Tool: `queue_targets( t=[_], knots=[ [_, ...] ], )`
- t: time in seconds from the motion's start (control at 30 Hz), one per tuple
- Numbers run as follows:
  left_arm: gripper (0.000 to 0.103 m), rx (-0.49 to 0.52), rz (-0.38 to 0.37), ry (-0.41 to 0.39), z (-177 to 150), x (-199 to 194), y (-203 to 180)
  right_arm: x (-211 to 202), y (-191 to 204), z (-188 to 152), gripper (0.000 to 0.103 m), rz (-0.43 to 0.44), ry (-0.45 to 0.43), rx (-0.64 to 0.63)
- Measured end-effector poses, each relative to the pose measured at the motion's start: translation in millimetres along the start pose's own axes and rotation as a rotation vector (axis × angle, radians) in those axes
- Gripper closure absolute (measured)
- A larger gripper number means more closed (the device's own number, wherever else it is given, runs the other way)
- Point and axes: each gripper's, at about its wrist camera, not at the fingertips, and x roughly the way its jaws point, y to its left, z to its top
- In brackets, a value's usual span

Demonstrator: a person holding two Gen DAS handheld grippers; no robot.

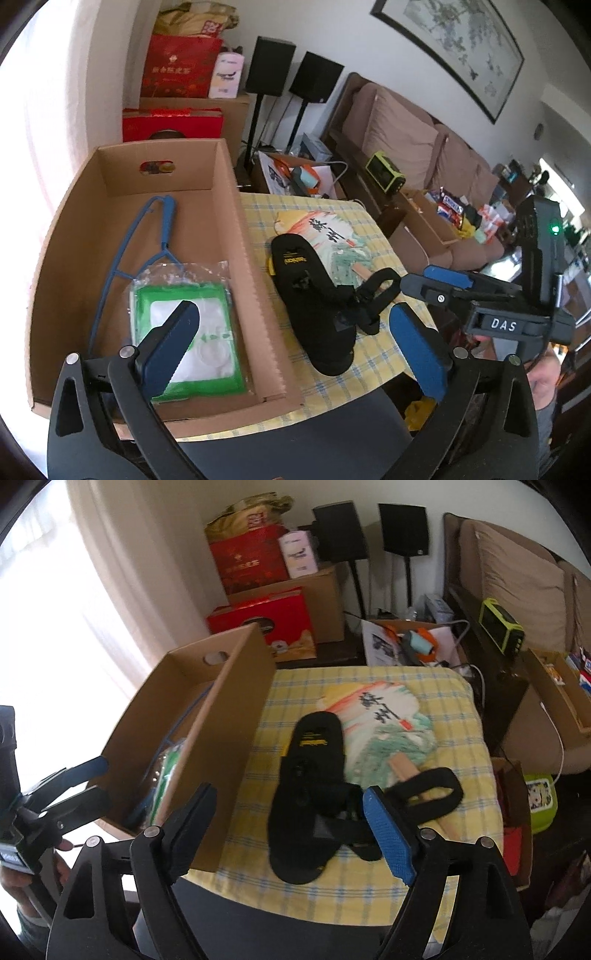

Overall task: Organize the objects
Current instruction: 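Move the left gripper over the black sandal's strap on the table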

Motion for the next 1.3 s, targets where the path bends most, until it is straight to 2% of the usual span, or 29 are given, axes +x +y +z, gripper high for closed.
queue_targets(
  t=[0.27,0.53,0.7,1.07,1.3],
  knots=[
    [0.0,0.028,-0.015,0.027,-3.0,12.6,-30.1,-11.0,-39.2,-7.5,0.019,-0.09,-0.013,0.063],
    [0.0,0.055,-0.03,0.043,1.6,34.4,-63.7,-12.3,-84.9,-16.4,0.019,-0.229,-0.018,0.124],
    [0.0,0.073,-0.036,0.083,1.2,58.6,-82.7,-7.9,-111.3,-23.0,0.019,-0.255,-0.007,0.18],
    [0.0,0.105,0.022,0.141,-4.2,116.1,-106.6,13.9,-141.9,-27.8,0.019,-0.284,0.026,0.228],
    [0.0,0.112,0.07,0.187,-11.5,154.0,-105.2,35.6,-155.9,-26.4,0.026,-0.276,0.067,0.254]
  ],
)
